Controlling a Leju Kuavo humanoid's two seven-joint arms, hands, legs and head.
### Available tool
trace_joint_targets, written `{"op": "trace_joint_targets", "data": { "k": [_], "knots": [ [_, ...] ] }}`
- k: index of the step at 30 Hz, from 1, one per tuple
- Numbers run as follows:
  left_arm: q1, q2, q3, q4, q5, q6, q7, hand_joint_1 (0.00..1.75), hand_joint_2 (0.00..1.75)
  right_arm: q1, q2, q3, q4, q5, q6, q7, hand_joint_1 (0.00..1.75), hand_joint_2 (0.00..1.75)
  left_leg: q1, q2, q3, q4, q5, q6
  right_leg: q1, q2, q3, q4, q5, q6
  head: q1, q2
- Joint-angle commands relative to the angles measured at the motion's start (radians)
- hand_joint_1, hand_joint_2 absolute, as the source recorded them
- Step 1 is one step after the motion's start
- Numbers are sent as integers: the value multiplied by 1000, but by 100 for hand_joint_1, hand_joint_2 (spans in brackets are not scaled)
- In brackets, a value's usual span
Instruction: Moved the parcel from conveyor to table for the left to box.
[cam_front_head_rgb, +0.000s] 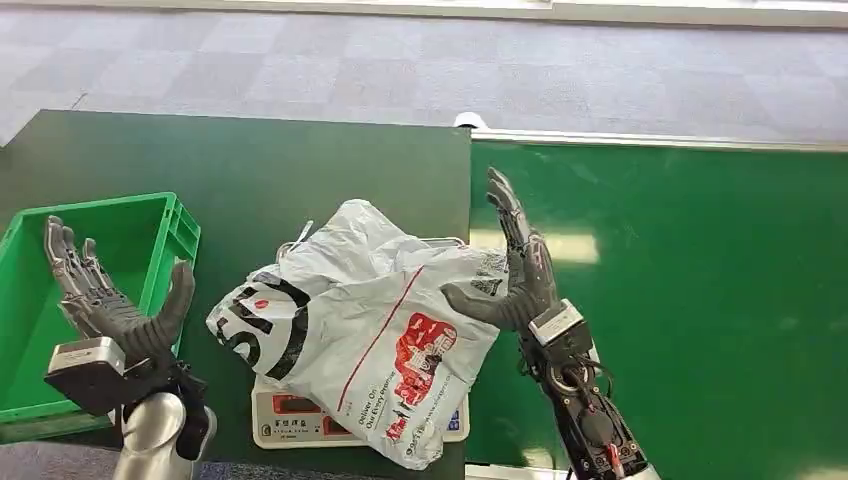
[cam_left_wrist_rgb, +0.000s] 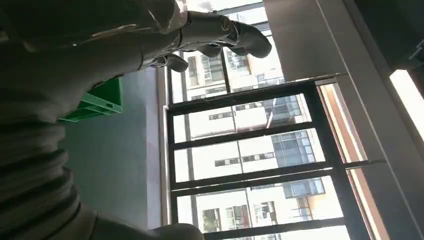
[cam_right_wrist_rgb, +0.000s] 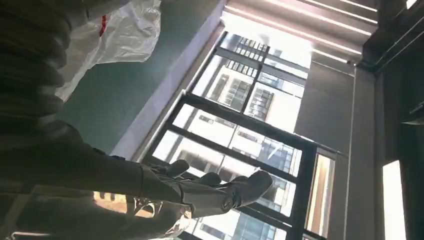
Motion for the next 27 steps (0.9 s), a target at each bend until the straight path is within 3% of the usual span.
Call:
{"op": "trace_joint_targets", "data": {
  "k": [1, 5, 11, 16, 17, 18, 21, 25, 27],
  "knots": [
    [-3, 21, -18, 11, 6, 1, 1, 0, 175, -12, 1, -10, 8, 0, 1, -4, 0, 175, 0, 0, 0, 0, 0, 1, 0, 0, 0, 0, 0, -2, 0, 0],
    [5, 26, -28, 7, 7, -6, 1, 0, 175, 10, 12, -35, -9, 21, -8, -5, 0, 175, 0, 1, 0, -1, 1, 1, 1, 0, 0, -1, 1, -3, 0, 0],
    [9, 25, -78, 45, -8, -228, 1, 0, 175, 73, 64, -185, -62, -40, 100, -2, 0, 175, 0, -1, 1, -1, 0, 2, 1, -2, 1, -1, 0, -3, 0, 0],
    [4, 36, -143, 145, -133, -411, 1, 0, 175, 106, 104, -279, -87, -96, 114, -12, 0, 175, -1, -1, 1, -2, 1, 1, 0, -2, 1, -1, 0, -2, 0, 0],
    [-44, 89, -297, 224, -400, -649, 228, 0, 175, 185, 194, -440, -193, -176, -69, -21, 0, 175, -1, -1, 1, -2, 1, 1, 0, -2, 1, -1, 0, -1, 0, 0],
    [-60, 40, -302, 295, -451, -637, 226, 0, 175, 220, 178, -459, -226, -187, -44, -21, 0, 175, 0, -7, 0, -2, 2, 1, 0, -7, 2, -2, -1, -3, 0, 0],
    [-89, 31, -323, 374, -529, -662, 237, 0, 175, 237, 189, -494, -244, -173, -16, -21, 0, 175, -1, -13, 2, -2, 3, 2, 0, -15, 3, -4, -2, -2, 0, 0],
    [-91, 46, -331, 384, -586, -731, 249, 0, 175, 221, 199, -499, -226, -164, -13, -21, 0, 175, -1, 3, 1, -1, 0, 1, -1, 1, 0, -1, 1, -2, 0, 0],
    [-89, 53, -347, 394, -604, -767, 240, 0, 175, 221, 202, -500, -228, -165, -13, -21, 0, 175, 0, 3, 1, -2, 0, 1, 0, 0, 0, -2, 1, -3, 0, 0]
  ]
}}
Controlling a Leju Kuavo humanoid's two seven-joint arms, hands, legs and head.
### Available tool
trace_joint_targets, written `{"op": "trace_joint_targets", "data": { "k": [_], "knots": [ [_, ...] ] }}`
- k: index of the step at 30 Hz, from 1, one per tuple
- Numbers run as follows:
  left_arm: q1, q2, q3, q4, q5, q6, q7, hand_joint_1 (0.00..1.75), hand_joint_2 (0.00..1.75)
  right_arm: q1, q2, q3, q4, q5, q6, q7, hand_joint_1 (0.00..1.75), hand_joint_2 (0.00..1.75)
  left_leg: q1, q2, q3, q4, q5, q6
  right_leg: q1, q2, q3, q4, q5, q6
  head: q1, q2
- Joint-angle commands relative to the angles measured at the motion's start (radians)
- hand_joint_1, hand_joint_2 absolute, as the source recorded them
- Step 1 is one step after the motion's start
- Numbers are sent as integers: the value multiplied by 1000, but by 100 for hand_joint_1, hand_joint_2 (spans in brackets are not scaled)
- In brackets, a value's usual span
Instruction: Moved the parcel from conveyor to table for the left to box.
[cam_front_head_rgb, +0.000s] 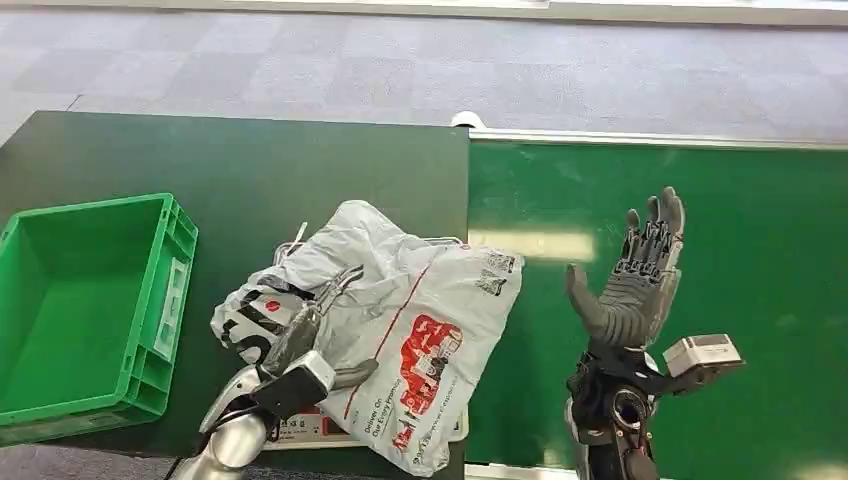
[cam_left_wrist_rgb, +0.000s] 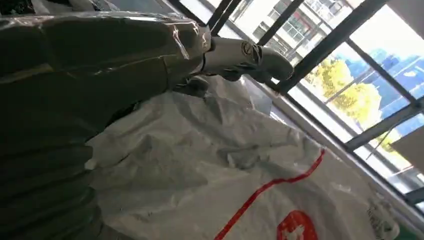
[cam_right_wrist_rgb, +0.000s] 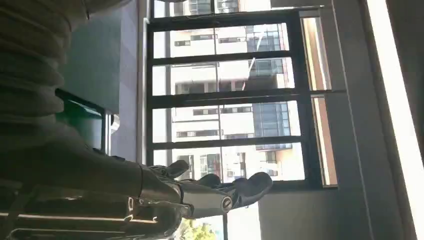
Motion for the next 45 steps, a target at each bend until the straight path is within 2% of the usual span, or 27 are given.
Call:
{"op": "trace_joint_targets", "data": {
  "k": [1, 9, 24, 25, 26, 27, 45],
  "knots": [
    [-52, 33, -105, 186, -82, -107, 6, 0, 175, 15, 44, -111, -24, 5, 5, -3, 0, 175, 0, -3, 1, -1, 1, 1, 0, -3, 1, 0, 0, -1, 0, 0],
    [-77, 32, -143, 305, -183, -183, 70, 0, 175, 16, 40, -115, -27, 11, 7, -3, 0, 175, 0, -2, 3, -2, 1, 1, 0, -3, 4, -1, 0, -2, 0, 0],
    [-88, 27, -134, 325, -182, -196, 83, 0, 175, 23, 41, -115, -24, 11, 0, -3, 0, 175, 0, -5, 14, -3, 2, 1, 0, -4, 16, -2, 1, -1, 0, 0],
    [-87, 27, -134, 326, -181, -197, 82, 17, 175, 24, 41, -114, -24, 11, -1, -3, 0, 175, -1, -5, 15, -2, 2, 1, 0, -5, 17, -2, 0, -1, 0, 0],
    [-87, 27, -135, 327, -181, -197, 81, 138, 175, 24, 42, -114, -24, 11, -2, -3, 0, 175, 0, -4, 13, -3, 4, 2, 0, -4, 15, -3, 2, -2, 0, 0],
    [-87, 27, -135, 327, -181, -197, 81, 148, 175, 24, 42, -114, -24, 11, -2, -3, 0, 175, -1, -4, 14, -3, 3, 2, 0, -4, 16, -2, 2, -2, 0, 0],
    [-87, 27, -135, 327, -181, -197, 81, 148, 175, 24, 42, -114, -24, 11, -2, -3, 0, 175, -1, -4, 16, -3, 3, 2, -1, -3, 17, -2, 2, -2, 0, 0]
  ]
}}
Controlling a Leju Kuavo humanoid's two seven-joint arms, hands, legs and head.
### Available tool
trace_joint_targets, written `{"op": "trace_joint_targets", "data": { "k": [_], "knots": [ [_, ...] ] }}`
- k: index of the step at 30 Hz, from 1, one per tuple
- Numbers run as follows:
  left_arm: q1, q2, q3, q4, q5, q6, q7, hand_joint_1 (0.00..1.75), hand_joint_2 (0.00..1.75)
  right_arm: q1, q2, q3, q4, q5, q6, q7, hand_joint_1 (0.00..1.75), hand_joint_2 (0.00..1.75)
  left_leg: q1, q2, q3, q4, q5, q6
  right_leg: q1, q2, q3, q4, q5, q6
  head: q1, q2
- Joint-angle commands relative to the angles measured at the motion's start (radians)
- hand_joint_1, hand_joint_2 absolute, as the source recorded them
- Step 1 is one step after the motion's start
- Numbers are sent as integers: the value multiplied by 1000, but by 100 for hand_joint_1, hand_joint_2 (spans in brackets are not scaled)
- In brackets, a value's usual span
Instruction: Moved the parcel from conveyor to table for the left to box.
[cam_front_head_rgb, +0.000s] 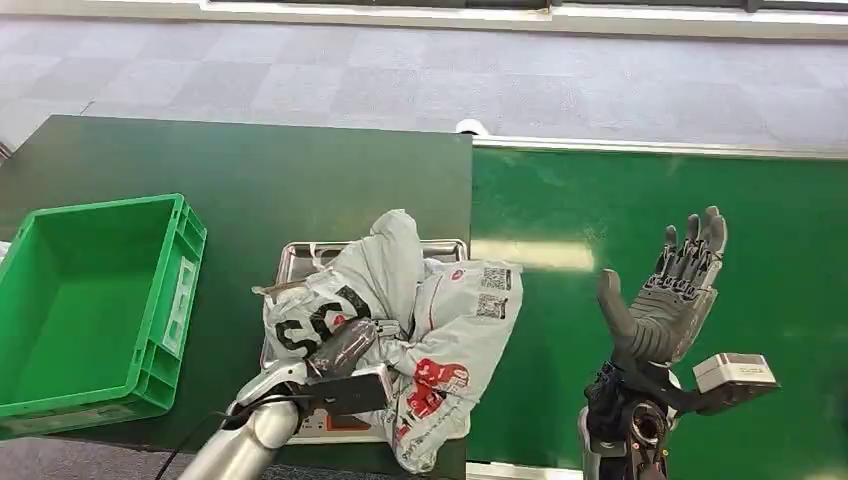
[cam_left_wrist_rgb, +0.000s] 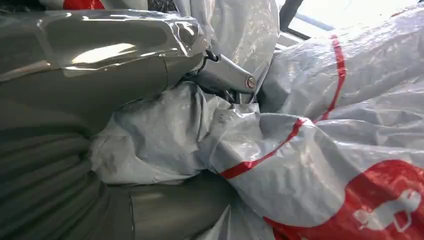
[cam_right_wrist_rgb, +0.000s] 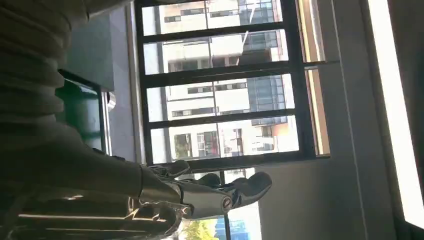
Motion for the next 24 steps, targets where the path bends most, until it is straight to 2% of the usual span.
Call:
{"op": "trace_joint_targets", "data": {
  "k": [1, 11, 12, 24],
  "knots": [
    [36, 24, -28, 110, -11, -16, 17, 148, 175, -3, 3, -13, 14, -1, -2, -3, 0, 175, 0, 2, -1, -2, 1, 1, 0, 1, -2, -1, 2, -2, 0, 0],
    [36, 24, -28, 110, -11, -16, 17, 148, 175, -3, 3, -13, 14, -1, -2, -3, 0, 175, 0, 3, -3, -3, 2, 1, 0, 2, -4, -2, 3, -3, 0, 0],
    [36, 23, -29, 112, -11, -16, 17, 173, 175, -1, 3, -13, 15, -2, -4, -3, 0, 175, 0, 3, -3, -2, 2, 1, 0, 2, -4, -2, 3, -2, 0, 0],
    [42, 19, -20, 74, 18, 13, -45, 175, 175, 5, -5, 0, 12, -4, -13, -3, 0, 175, 0, 4, -3, -3, 2, 1, 1, 3, -5, -3, 3, -3, 0, 0]
  ]
}}
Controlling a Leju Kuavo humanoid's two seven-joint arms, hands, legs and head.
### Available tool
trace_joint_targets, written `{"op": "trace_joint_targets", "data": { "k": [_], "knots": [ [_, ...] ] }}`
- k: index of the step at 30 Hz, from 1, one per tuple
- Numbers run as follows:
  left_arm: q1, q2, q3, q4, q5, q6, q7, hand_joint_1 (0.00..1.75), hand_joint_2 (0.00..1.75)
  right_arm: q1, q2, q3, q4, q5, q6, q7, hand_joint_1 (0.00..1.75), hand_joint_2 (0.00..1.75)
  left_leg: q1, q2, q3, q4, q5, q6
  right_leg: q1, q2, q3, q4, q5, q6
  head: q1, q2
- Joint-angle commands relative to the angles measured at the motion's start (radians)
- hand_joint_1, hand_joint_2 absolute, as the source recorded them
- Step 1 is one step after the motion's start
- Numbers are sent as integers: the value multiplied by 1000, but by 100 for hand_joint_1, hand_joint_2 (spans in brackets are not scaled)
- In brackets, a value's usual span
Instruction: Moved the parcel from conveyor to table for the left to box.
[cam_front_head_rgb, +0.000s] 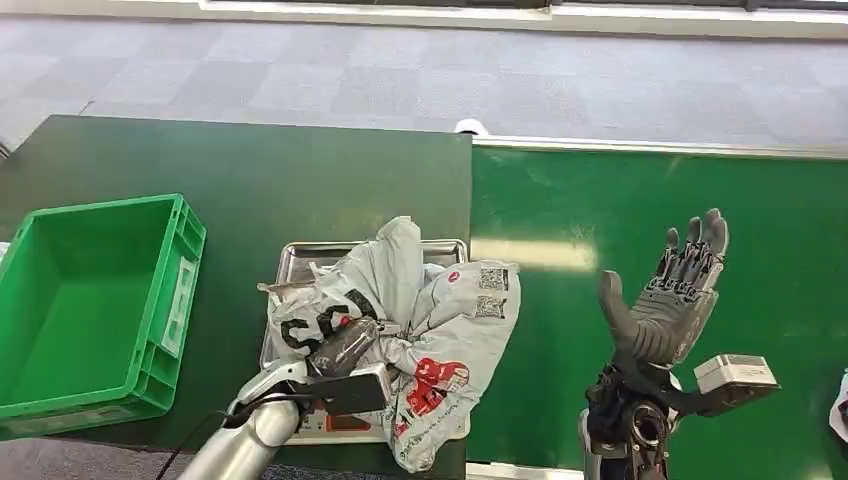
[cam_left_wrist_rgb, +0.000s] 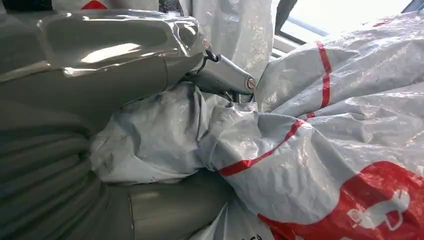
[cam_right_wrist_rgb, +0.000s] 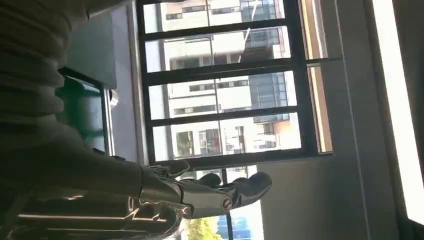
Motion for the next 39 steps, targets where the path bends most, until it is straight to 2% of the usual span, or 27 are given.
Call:
{"op": "trace_joint_targets", "data": {
  "k": [1, 2, 3, 4, 5, 6, 7, 8, 9, 10, 11, 12, 13, 16, 17, 20, 23, 27, 30, 33, 34, 35, 36, 37, 38, 39],
  "knots": [
    [46, 21, -16, 65, 11, 21, -14, 175, 175, 1, -5, 4, 10, -4, -9, -3, 0, 175, 0, 3, -1, -2, 1, 1, 0, 2, -2, -2, 2, -2, 0, 0],
    [49, 14, 4, 37, 30, 57, -40, 175, 175, 4, -6, 2, 5, -6, -12, -3, 0, 175, 0, 2, -1, -2, 1, 1, 0, 2, -2, -1, 1, -2, 0, 0],
    [97, -63, 137, -96, 165, 193, -173, 175, 175, 9, -9, 10, 9, -16, -8, -3, 0, 175, 0, 3, -3, -3, 2, 1, 1, 2, -4, -2, 3, -3, 0, 0],
    [89, -18, 266, -242, 210, 570, -260, 175, 175, 17, -11, 21, 1, -25, -22, -3, 0, 175, 0, 3, -2, -1, 1, 1, 0, 2, -4, -1, 2, -2, 0, 0],
    [68, 7, 344, -287, 152, 845, -232, 175, 175, 26, -10, 26, -10, -25, -30, -3, 0, 175, 0, 3, -4, -2, 2, 1, 1, 2, -6, -2, 3, -3, 0, 0],
    [51, 41, 390, -324, 129, 817, -179, 175, 175, 36, -10, 28, -21, -23, -34, -3, 0, 175, 1, 6, -8, 1, 1, 1, 2, 5, -11, 1, 3, -3, 0, 0],
    [44, 43, 418, -321, 87, 838, -162, 175, 175, 41, -9, 26, -27, -22, -37, -3, 0, 175, 2, 6, -8, 3, 0, 0, 2, 5, -9, 3, 2, -3, 0, 0],
    [32, 23, 485, -319, -14, 851, -153, 175, 175, 50, -9, 24, -36, -21, -41, -3, 0, 175, 2, 6, -9, 3, 0, 0, 3, 5, -10, 3, 2, -3, 0, 0],
    [27, 22, 498, -312, -29, 851, -158, 175, 175, 54, -10, 23, -39, -22, -40, -3, 0, 175, 2, 4, -10, 3, 0, 0, 3, 4, -11, 4, 2, -3, 0, 0],
    [23, 20, 507, -300, -25, 851, -172, 175, 175, 57, -11, 20, -42, -22, -42, -3, 0, 175, 3, 9, -17, 4, 2, 1, 4, 7, -21, 5, 4, -7, 1, 0],
    [4, -32, 604, -298, -131, 851, -209, 175, 175, 62, -11, 16, -46, -23, -40, -3, 0, 175, 2, 5, -13, -1, 3, 0, 3, 4, -16, 2, 4, -6, -1, 0],
    [-9, -59, 656, -303, -131, 851, -244, 175, 175, 62, -11, 16, -44, -24, -37, -3, 0, 175, 2, 8, -12, -2, 3, 0, 3, 6, -17, 1, 4, -7, -1, 0],
    [-48, -66, 732, -307, -132, 851, -260, 175, 175, 60, -11, 14, -41, -25, -36, -3, 0, 175, 3, 4, -12, 1, 1, -1, 4, 3, -15, 2, 2, -5, 0, 0],
    [-100, -24, 806, -373, -33, 851, -260, 175, 175, 44, 4, 15, -20, -30, -29, -3, 0, 175, 4, 3, -15, 1, 2, 2, 5, 1, -17, 1, 3, -5, 0, 0],
    [-103, -7, 824, -477, 38, 851, -260, 175, 175, 34, 5, 27, 1, -38, -25, -3, 0, 175, 3, 4, -16, 2, 2, -1, 4, 3, -18, 3, 2, -3, 1, 0],
    [-113, -33, 919, -569, -9, 851, -260, 175, 175, 30, 11, 36, 5, -44, -38, -3, 0, 175, 4, 13, -17, 2, 1, -1, 4, 11, -23, 4, 4, -6, -1, 0],
    [-157, -62, 1025, -531, -140, 851, -260, 175, 175, 58, 7, 32, -26, -39, -40, -3, 0, 175, 3, 8, -16, 0, 2, -1, 3, 7, -20, 2, 3, -5, 0, 0],
    [-193, -58, 1083, -445, -193, 851, -260, 175, 175, 65, 12, 22, -34, -35, -34, -3, 0, 175, 3, 8, -17, 0, 2, 0, 4, 6, -21, 2, 4, -6, 0, 0],
    [-243, -57, 1154, -329, -277, 851, -260, 175, 175, 69, 19, 11, -39, -30, -34, -3, 0, 175, 2, 6, -15, -1, 3, -1, 3, 5, -20, 2, 3, -6, 0, 0],
    [-322, -61, 1259, -127, -393, 851, -255, 175, 175, 77, 14, 10, -52, -34, -43, -3, 0, 175, 2, 4, -14, -3, 5, -1, 2, 3, -19, 0, 4, -6, 0, 0],
    [-320, -44, 1244, -81, -485, 851, -154, 175, 175, 79, 13, 8, -56, -32, -46, -3, 0, 175, 1, 5, -14, -2, 4, -1, 2, 3, -19, 1, 3, -5, 0, 0],
    [-304, -3, 1176, -18, -501, 851, -31, 175, 175, 79, 11, 6, -58, -31, -47, -3, 0, 175, 1, 4, -14, -4, 5, -1, 2, 3, -18, 0, 4, -6, 0, 0],
    [-296, 54, 1098, 91, -595, 848, 149, 175, 175, 75, 10, 0, -59, -31, -51, -3, 0, 175, 1, 5, -14, -2, 3, -1, 2, 4, -18, 1, 3, -5, 0, 0],
    [-297, 102, 1013, 154, -602, 827, 262, 175, 175, 71, 6, -3, -58, -32, -51, -3, 0, 175, 1, 5, -14, -3, 4, -1, 2, 3, -18, 0, 3, -6, 0, 0],
    [-295, 140, 950, 201, -682, 723, 408, 175, 175, 65, 3, -11, -55, -31, -44, -3, 0, 175, 1, 3, -14, -3, 5, -1, 2, 2, -18, 1, 3, -6, 0, 0],
    [-301, 157, 917, 243, -693, 669, 455, 175, 175, 61, 0, -18, -54, -29, -39, -3, 0, 175, 1, 3, -14, -4, 5, -1, 2, 2, -18, 0, 4, -7, 0, 0]
  ]
}}
